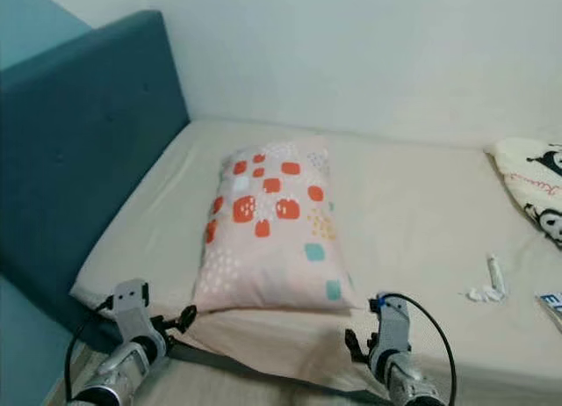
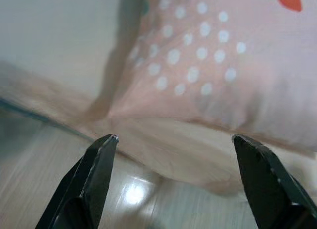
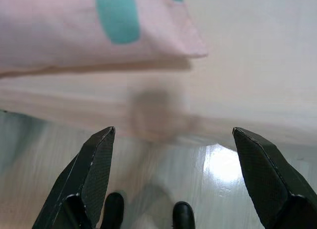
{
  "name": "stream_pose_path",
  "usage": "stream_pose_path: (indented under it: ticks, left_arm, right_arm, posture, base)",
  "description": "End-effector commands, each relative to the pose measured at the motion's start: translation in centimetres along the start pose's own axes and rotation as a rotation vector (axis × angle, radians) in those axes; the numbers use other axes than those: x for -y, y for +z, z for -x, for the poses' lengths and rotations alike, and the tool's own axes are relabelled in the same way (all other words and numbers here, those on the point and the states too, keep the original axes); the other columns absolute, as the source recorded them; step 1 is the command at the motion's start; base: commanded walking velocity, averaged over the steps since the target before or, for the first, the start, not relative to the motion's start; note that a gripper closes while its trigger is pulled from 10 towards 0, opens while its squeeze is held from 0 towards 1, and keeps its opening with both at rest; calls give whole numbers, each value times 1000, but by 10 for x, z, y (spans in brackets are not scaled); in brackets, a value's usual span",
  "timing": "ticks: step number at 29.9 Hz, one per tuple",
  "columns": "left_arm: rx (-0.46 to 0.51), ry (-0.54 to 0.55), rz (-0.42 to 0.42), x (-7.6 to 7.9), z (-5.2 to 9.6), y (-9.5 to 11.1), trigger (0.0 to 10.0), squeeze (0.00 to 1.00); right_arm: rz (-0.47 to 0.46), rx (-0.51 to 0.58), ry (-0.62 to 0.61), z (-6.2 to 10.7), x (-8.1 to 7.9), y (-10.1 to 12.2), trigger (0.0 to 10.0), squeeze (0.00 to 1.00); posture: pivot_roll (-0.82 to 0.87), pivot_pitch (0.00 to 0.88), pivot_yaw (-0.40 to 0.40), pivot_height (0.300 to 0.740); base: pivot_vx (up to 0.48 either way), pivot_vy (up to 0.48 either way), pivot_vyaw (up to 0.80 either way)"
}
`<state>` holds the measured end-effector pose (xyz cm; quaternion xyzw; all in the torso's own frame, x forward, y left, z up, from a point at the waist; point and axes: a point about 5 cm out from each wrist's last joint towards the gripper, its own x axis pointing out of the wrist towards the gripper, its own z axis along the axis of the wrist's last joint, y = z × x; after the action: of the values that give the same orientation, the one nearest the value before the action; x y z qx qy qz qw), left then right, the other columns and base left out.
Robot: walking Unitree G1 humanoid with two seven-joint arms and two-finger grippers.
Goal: Clean up the room
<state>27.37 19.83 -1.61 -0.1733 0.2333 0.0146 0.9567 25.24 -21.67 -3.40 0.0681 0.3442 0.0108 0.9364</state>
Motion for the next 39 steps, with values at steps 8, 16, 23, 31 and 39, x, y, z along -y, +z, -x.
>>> stream_pose_path:
  ticks: [8,16,23,31,39]
  left_arm:
    - [2,-23,15,3,0,-2,10000,0]
    - [19,-9,19,1,-2,5,10000,0]
    - [46,-20,30,2,-4,14,10000,0]
    - [56,-23,65,12,-9,17,10000,0]
    - [41,-28,90,19,-11,15,10000,0]
  right_arm:
    - [-12,-20,-18,2,2,-7,10000,0]
    - [-57,-32,-54,4,7,-14,10000,0]
    - [-74,-23,-94,6,12,-13,10000,0]
    - [-129,-27,-160,11,26,-18,10000,0]
    - [-143,-15,-188,13,32,-17,10000,0]
  posture:
    - [-10,41,-4,740]
    - [-14,52,7,740]
    - [-18,59,12,740]
    - [-28,66,15,740]
    - [-37,62,16,740]
  base:
    - [370,0,0]
    - [165,0,-391]
    - [0,0,0]
    - [0,0,-577]
    - [0,0,-759]
